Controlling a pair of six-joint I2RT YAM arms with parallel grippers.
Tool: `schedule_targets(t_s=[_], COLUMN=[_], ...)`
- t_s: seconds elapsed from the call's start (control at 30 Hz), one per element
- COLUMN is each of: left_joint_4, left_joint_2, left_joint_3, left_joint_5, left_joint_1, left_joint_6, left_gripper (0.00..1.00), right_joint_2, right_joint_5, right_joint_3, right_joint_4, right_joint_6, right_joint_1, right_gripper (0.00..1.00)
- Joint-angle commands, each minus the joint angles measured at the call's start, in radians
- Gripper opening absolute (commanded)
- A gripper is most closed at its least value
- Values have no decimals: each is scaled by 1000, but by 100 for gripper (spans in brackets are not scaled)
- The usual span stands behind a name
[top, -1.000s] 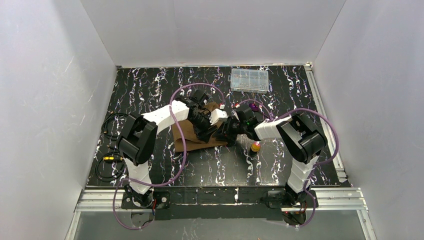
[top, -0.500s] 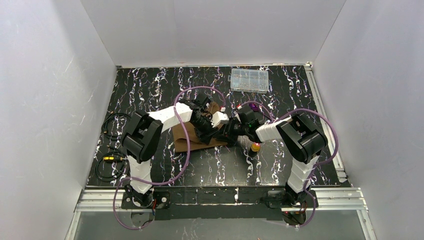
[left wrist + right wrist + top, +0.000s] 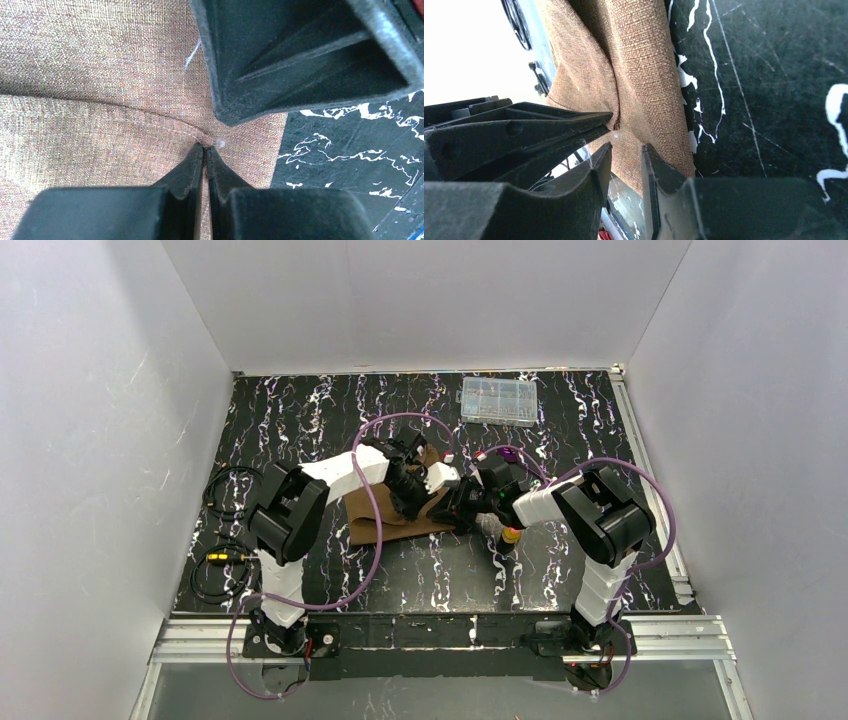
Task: Fold the napkin into a case and place the utensils inside
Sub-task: Fold the top corner of the square-folded napkin at the center of the board.
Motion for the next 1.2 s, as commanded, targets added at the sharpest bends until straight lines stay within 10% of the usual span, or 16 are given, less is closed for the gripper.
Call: schedule_targets(t_s=[0.0,0.3,1.17], left_joint_4=[-67,-81,-96], left_joint_2=[26,-81,-127], left_joint_3=[17,110,132], left_joint_5=[-36,-73,63], left_joint_1=[-12,-9,7], left_joint_6=[-22,-113,-295], left_gripper=[0,0,0], right_joint_2=[-2,-36,-26], right_joint_5=[-4,-37,-54], right_joint_3=[-27,-35,-8], right_joint_4=[22,120,290], right_joint_6=[8,52,205], right_joint_1=[-6,-21,-56], right_gripper=[39,55,57])
